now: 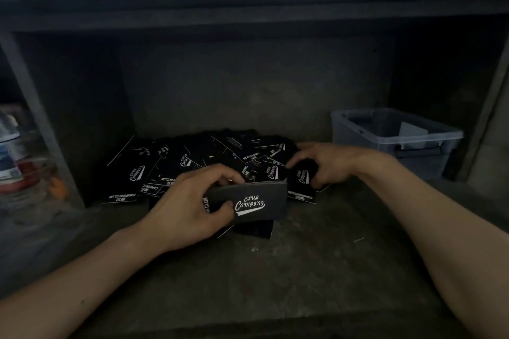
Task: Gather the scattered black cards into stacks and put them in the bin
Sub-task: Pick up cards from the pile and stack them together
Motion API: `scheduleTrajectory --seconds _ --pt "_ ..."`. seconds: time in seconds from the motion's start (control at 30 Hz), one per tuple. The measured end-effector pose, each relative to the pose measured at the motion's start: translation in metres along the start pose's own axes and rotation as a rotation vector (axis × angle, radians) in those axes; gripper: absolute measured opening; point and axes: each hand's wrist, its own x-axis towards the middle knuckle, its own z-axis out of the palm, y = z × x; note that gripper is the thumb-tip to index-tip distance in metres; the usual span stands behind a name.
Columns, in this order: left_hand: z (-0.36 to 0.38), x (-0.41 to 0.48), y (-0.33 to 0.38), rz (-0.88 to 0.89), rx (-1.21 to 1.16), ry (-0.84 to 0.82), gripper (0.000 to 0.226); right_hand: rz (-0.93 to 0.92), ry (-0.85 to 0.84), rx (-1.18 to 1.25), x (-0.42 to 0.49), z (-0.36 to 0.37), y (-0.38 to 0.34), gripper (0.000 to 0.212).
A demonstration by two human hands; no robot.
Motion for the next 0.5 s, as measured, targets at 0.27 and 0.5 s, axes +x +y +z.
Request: scheduleTrajectory --seconds 0.27,0.5 --pt "0.002 -0.001 0.005 -0.002 -0.071 -0.047 0.026 -0.028 0.228 0.264 -0.013 -0.022 0.018 0.025" --pt "0.001 -0.001 -0.002 0.0 -0.014 -0.053 0.036 -0.29 0.038 0.649 -0.025 -0.03 -0.006 0.02"
